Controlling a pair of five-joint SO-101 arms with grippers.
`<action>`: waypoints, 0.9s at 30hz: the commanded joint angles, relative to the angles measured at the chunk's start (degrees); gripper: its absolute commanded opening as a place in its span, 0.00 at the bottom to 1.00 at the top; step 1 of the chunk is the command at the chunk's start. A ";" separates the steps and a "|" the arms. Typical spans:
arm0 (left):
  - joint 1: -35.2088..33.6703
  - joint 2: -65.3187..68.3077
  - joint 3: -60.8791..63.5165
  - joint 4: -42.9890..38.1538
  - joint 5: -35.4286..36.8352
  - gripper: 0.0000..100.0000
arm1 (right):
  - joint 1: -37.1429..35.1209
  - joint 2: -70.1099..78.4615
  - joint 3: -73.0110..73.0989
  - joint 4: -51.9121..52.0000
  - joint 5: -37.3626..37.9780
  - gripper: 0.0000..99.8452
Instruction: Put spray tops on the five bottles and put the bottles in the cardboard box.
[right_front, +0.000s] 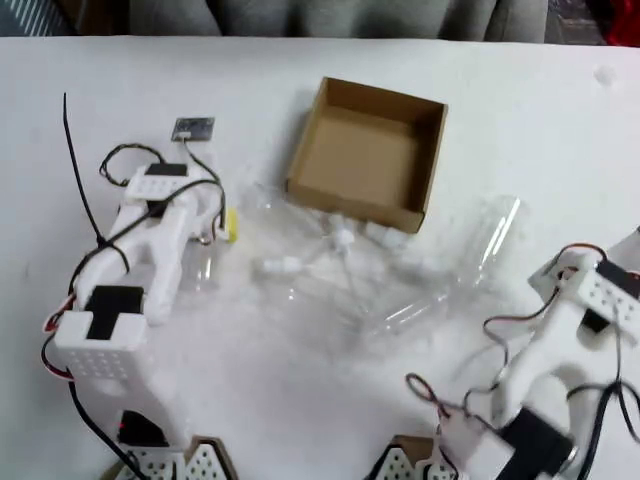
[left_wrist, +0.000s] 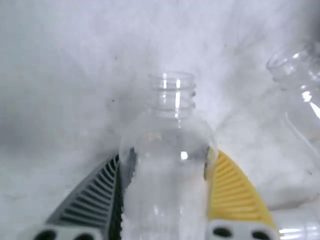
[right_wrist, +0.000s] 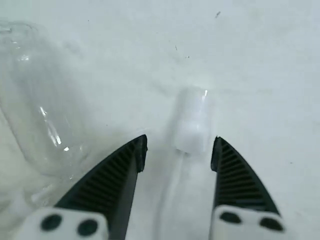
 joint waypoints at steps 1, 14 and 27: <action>-1.27 -3.65 -1.58 -1.85 -0.70 0.02 | 0.04 5.67 -5.89 -0.31 -0.62 0.17; -1.27 -3.65 -1.58 -1.85 -0.70 0.02 | 1.10 11.91 -7.91 -0.66 -0.62 0.17; -1.27 -3.65 -1.49 -1.85 -0.70 0.02 | 3.12 12.09 -7.91 -0.75 -0.44 0.17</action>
